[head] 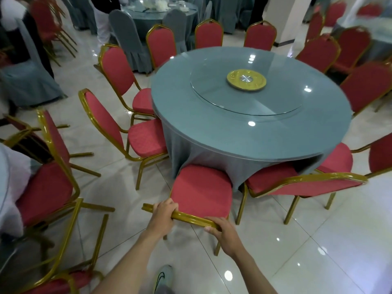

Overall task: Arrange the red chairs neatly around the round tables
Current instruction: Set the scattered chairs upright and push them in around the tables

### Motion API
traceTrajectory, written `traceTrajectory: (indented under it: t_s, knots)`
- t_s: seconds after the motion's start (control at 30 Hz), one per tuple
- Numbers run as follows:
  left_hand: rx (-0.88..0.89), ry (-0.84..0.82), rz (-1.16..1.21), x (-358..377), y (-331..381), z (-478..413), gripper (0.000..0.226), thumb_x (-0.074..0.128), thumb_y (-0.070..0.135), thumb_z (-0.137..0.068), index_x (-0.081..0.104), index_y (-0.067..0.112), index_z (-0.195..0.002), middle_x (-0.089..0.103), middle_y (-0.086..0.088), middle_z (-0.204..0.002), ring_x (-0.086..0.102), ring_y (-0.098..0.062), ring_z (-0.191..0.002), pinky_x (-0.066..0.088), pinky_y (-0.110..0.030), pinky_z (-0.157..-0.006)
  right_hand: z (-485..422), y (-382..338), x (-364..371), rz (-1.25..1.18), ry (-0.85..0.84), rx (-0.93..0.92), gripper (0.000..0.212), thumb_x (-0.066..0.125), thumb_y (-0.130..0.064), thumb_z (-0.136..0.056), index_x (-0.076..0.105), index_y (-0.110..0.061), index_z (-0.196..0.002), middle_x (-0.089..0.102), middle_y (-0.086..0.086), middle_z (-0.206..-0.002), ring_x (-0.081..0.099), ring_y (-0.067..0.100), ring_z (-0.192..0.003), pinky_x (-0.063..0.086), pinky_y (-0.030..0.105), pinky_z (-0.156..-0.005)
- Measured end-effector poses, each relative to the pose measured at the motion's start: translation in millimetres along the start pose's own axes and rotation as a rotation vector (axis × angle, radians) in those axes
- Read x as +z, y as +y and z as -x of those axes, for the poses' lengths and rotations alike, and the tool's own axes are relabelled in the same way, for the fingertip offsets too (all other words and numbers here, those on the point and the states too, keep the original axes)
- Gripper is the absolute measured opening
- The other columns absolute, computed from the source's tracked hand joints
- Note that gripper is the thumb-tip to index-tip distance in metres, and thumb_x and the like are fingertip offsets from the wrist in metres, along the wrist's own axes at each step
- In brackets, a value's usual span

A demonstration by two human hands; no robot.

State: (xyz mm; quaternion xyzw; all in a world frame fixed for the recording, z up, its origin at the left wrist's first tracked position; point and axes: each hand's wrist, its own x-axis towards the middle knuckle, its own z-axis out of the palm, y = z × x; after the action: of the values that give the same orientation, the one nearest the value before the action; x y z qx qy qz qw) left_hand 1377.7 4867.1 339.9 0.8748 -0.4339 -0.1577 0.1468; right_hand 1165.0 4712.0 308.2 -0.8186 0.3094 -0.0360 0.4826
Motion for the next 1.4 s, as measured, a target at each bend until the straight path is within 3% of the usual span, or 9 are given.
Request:
traceTrajectory:
  t_s: [0.17,0.33,0.43,0.6,0.83,1.03,1.2,1.4]
  knots:
    - [0.061,-0.09,0.008,-23,-30,-36,0.043,0.054,-0.013,-0.075,0.04,0.028,-0.071,0.044,0.01,-0.09,0.043,-0.011,-0.088,0.025,-0.034,-0.077,-36,-17,15,0.015,0.033,0.035,0.046,0.049,-0.092,-0.074,0.057,-0.072,-0.114,0.06,-0.024,-0.113,0.053,0.01,-0.113,0.044,0.042,-0.104]
    - [0.148,-0.108,0.019,-39,-58,-67,0.037,0.056,-0.012,-0.076,0.049,0.024,-0.08,0.049,0.006,-0.095,0.043,-0.011,-0.09,0.021,-0.035,-0.078,-66,-29,31,0.021,0.039,0.087,0.045,0.058,-0.077,-0.084,0.062,-0.056,-0.124,0.064,-0.018,-0.108,0.058,0.008,-0.107,0.05,0.043,-0.098]
    - [0.168,-0.104,0.019,-49,-65,-85,0.038,0.055,-0.011,-0.074,0.045,0.026,-0.079,0.047,0.005,-0.094,0.043,-0.014,-0.09,0.019,-0.035,-0.077,-81,-38,33,0.021,0.071,0.106,0.047,0.059,-0.077,-0.084,0.065,-0.051,-0.123,0.065,-0.016,-0.105,0.06,0.009,-0.103,0.052,0.04,-0.093]
    - [0.189,-0.135,0.023,-54,-73,-108,0.035,0.059,-0.005,-0.077,0.044,0.026,-0.079,0.044,0.008,-0.093,0.045,-0.016,-0.094,0.025,-0.035,-0.083,-96,-54,28,0.064,0.096,0.123,0.033,0.066,-0.059,-0.09,0.065,-0.048,-0.121,0.062,-0.015,-0.104,0.056,0.004,-0.1,0.046,0.029,-0.09]
    - [0.237,-0.142,0.023,-60,-76,-136,0.039,0.057,-0.011,-0.075,0.046,0.026,-0.08,0.042,0.01,-0.093,0.04,-0.014,-0.093,0.027,-0.036,-0.089,-119,-61,17,0.169,0.04,0.185,0.041,0.056,-0.065,-0.094,0.062,-0.044,-0.129,0.059,-0.012,-0.106,0.056,0.011,-0.102,0.049,0.038,-0.096]
    - [0.266,-0.17,0.042,-66,-79,-154,0.04,0.055,-0.012,-0.071,0.047,0.026,-0.081,0.045,0.009,-0.093,0.043,-0.017,-0.097,0.029,-0.038,-0.093,-135,-53,16,0.185,0.012,0.226,0.04,0.039,-0.09,-0.084,0.049,-0.068,-0.115,0.06,-0.012,-0.109,0.057,0.019,-0.105,0.053,0.048,-0.094]
    - [0.263,-0.184,0.052,-70,-78,-170,0.037,0.057,-0.009,-0.073,0.051,0.026,-0.083,0.049,0.009,-0.096,0.043,-0.017,-0.099,0.018,-0.035,-0.079,-146,-62,10,0.226,0.026,0.282,0.075,0.022,-0.101,-0.073,0.05,-0.053,-0.123,0.056,-0.006,-0.112,0.053,0.022,-0.107,0.052,0.05,-0.094]
    - [0.254,-0.163,0.045,-63,-78,-180,0.03,0.065,-0.001,-0.079,0.056,0.027,-0.084,0.052,0.011,-0.097,0.049,-0.019,-0.105,0.022,-0.036,-0.084,-147,-70,8,0.265,0.03,0.347,0.074,0.024,-0.09,-0.081,0.045,-0.048,-0.139,0.049,-0.001,-0.13,0.044,0.026,-0.126,0.045,0.05,-0.106]
